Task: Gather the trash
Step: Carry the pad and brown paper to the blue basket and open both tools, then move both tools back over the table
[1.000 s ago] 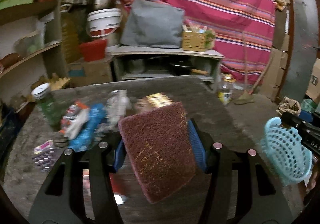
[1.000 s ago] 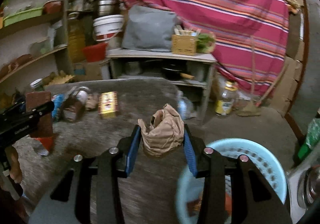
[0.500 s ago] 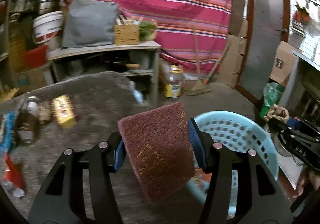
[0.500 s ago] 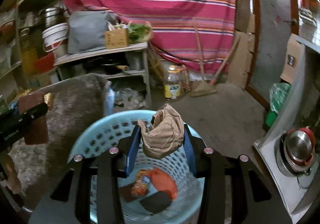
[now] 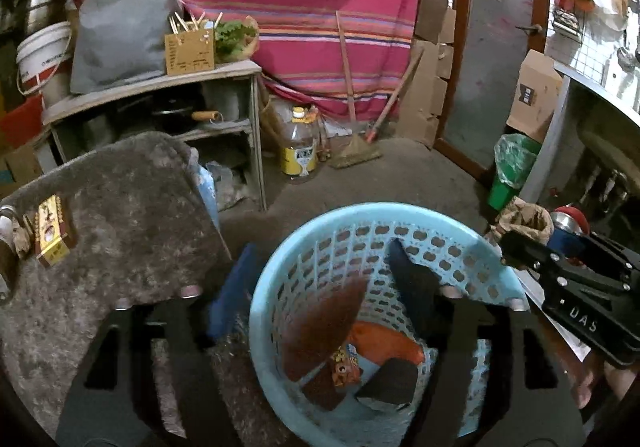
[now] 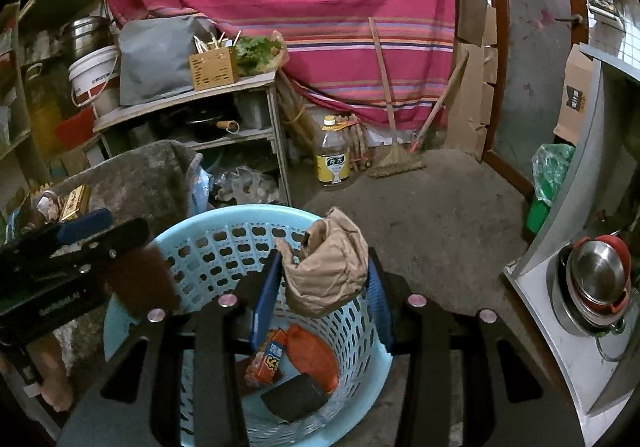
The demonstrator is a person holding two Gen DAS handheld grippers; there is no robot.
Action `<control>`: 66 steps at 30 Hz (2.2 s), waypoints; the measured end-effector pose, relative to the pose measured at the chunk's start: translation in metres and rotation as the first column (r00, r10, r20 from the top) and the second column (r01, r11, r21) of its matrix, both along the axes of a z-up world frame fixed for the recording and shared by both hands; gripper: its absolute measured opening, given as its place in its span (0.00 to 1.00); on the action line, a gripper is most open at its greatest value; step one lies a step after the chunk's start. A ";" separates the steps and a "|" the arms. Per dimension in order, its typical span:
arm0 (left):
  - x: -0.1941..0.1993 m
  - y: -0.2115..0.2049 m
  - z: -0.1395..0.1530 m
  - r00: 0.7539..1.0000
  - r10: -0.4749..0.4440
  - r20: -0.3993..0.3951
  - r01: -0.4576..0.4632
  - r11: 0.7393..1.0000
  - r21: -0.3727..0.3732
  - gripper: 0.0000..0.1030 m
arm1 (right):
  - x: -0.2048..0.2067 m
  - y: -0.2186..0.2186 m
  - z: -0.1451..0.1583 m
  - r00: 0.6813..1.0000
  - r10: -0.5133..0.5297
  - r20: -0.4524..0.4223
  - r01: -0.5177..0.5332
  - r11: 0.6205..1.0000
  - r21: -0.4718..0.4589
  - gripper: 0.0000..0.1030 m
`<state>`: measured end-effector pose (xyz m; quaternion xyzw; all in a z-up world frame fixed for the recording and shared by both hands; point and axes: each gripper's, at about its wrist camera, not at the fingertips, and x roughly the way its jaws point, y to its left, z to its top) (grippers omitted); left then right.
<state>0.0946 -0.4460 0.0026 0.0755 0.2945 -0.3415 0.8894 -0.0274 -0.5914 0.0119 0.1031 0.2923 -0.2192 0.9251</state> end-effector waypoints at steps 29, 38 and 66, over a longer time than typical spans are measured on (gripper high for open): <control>0.037 0.247 0.053 0.913 0.385 0.136 -0.388 0.922 -0.009 0.95 | 0.072 0.116 0.020 0.996 0.093 0.006 -0.092 0.995 -0.043 0.92; 0.056 0.333 0.053 0.864 0.487 0.130 -0.485 0.873 -0.045 0.95 | 0.103 0.211 0.040 0.960 0.270 0.080 -0.261 0.959 -0.107 0.94; 0.109 0.459 0.012 0.715 0.690 0.114 -0.690 0.722 -0.042 0.95 | 0.206 0.335 -0.004 0.905 0.423 0.051 -0.420 0.905 -0.062 0.94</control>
